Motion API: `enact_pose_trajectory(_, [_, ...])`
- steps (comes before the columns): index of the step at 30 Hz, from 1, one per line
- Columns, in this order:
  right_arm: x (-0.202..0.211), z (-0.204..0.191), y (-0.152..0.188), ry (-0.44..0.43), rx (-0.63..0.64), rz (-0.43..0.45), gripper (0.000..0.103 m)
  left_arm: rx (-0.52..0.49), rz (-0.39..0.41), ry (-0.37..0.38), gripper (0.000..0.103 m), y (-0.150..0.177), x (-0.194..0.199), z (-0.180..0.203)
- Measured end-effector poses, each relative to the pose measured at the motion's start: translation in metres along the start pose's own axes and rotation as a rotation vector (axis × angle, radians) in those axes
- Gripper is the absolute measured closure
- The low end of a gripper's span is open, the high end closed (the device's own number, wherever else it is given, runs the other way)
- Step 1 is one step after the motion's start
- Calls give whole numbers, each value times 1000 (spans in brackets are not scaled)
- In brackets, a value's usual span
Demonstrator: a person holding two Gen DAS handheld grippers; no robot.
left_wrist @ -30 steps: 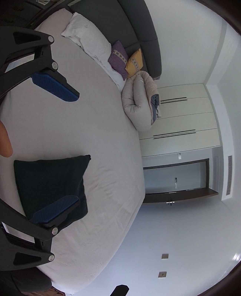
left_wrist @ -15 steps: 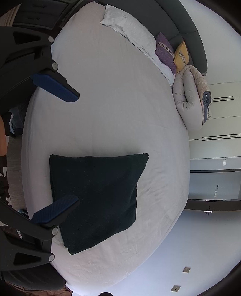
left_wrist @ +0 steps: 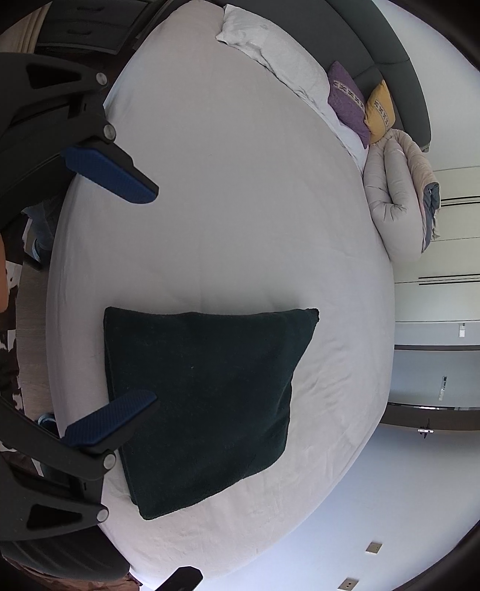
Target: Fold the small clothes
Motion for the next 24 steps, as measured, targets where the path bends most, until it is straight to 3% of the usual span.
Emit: enact_pose_trajectory(24, [0, -11, 7, 4, 17, -51, 0, 21, -32, 13, 0, 4, -13, -5])
Point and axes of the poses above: each gripper's, at about its wrist camera, not at the fingertips, and x roughly against the way its jaws point, z to its right, y to its underside, the point moved 9 cm from there along -x, roughly the way its jaws point, and after that the axes turned 12 degrees about y, right-handed, at the moved point
